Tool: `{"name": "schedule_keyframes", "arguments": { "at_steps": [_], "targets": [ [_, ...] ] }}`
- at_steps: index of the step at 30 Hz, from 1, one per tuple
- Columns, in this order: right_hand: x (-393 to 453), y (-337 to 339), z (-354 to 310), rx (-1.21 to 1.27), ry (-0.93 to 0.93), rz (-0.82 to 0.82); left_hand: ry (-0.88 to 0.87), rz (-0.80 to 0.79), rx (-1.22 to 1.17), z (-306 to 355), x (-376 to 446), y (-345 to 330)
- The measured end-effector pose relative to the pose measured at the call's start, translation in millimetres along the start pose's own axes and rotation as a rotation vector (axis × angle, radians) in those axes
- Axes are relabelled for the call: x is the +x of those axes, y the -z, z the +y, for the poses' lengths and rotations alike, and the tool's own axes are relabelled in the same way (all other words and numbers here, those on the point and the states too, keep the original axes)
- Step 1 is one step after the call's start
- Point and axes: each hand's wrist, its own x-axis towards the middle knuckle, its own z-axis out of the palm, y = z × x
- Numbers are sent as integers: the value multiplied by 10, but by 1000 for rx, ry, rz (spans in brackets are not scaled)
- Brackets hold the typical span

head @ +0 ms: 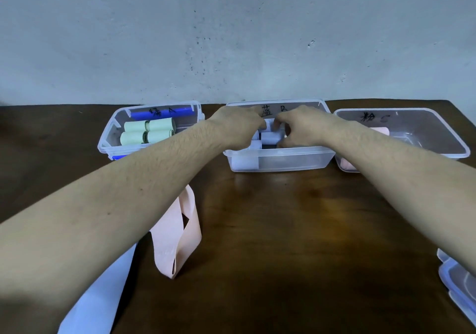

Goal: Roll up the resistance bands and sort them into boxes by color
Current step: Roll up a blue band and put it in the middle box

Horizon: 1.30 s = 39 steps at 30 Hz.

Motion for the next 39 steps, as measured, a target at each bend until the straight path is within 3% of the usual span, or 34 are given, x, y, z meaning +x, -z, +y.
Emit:
{"name": "schedule_keyframes", "arguments": {
  "at_steps": [6, 13, 23, 32, 39],
  "targets": [
    [-94, 57, -11, 13, 25, 52, 89, 28, -83, 35, -202, 149],
    [-223, 177, -149, 94, 136, 185, 160, 235, -141, 122, -612, 200],
    [-760, 187, -804, 137, 334, 242, 265, 414, -286, 398, -1577, 45],
    [-1237, -150, -1714, 145, 298, 115, 356, 108, -475, 63, -2693, -383],
    [-1494, -392, -2224, 143, 241, 76, 444, 14, -205, -93, -3275, -753]
  ]
}}
